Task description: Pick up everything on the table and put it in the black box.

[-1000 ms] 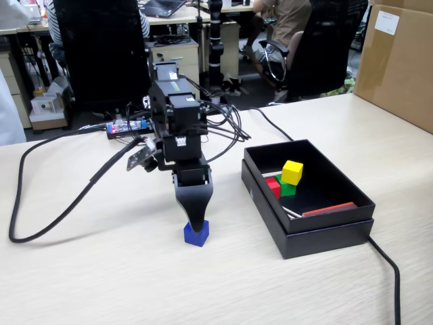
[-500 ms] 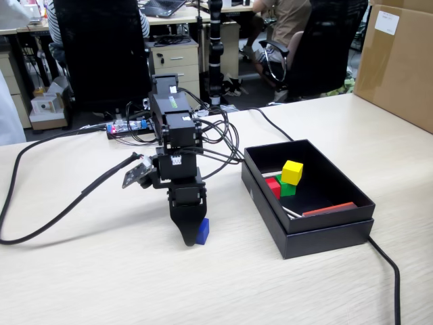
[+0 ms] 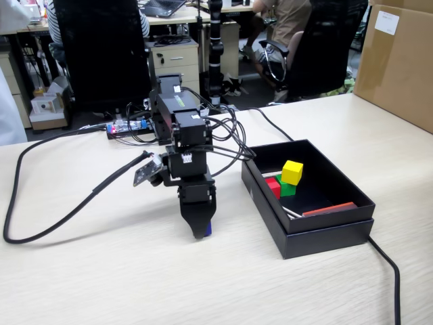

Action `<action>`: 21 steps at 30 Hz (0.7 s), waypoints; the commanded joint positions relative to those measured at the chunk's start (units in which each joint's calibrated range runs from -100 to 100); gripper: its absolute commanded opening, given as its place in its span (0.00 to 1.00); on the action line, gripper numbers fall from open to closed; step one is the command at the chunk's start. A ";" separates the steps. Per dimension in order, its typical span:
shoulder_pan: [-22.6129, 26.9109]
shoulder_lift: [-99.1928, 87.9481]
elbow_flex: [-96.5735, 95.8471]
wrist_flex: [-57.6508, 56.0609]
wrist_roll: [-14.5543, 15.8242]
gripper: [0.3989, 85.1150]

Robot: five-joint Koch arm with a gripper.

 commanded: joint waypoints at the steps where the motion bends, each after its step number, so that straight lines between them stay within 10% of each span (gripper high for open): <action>1: 1.71 -18.09 0.05 -0.95 0.10 0.09; 11: 13.38 -35.53 -2.86 -0.95 2.25 0.09; 21: 15.14 -21.64 -3.76 -1.04 4.64 0.10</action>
